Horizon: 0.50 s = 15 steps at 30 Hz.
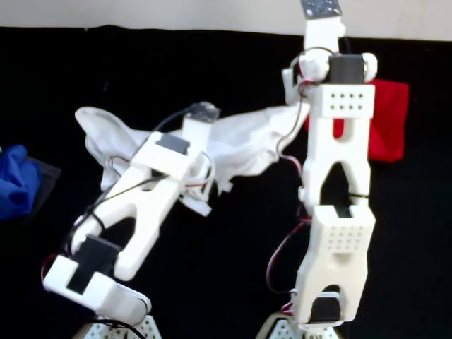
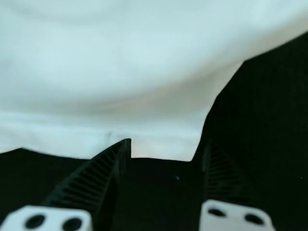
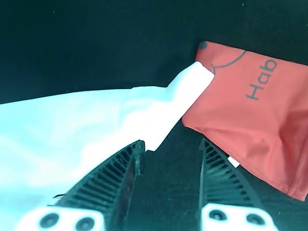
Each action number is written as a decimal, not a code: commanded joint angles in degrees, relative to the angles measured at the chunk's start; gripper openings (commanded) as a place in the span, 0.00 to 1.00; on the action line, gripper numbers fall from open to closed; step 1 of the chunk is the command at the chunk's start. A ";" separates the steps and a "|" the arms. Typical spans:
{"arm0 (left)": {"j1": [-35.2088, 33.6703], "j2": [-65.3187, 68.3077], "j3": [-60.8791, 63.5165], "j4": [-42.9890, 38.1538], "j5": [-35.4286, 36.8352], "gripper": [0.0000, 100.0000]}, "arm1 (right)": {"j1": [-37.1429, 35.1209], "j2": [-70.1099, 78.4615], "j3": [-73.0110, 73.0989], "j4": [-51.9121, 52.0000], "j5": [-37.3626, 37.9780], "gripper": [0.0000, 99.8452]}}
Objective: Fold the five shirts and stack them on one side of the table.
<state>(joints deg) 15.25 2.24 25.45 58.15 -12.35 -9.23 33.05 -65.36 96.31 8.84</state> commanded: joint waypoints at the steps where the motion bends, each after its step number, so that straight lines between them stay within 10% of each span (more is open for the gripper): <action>1: 1.45 2.15 0.04 -2.99 0.62 0.24 | -0.31 -0.57 -2.33 0.48 -0.35 0.18; 10: -1.80 10.59 -3.91 -7.21 2.20 0.23 | -0.31 -0.57 -1.89 0.57 -0.35 0.18; 15: -7.16 10.77 -11.82 1.93 2.20 0.00 | -0.31 -0.40 0.13 0.84 -0.35 0.18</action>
<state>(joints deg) 12.00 13.23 18.77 55.52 -10.68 -9.23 33.05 -65.36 96.57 8.84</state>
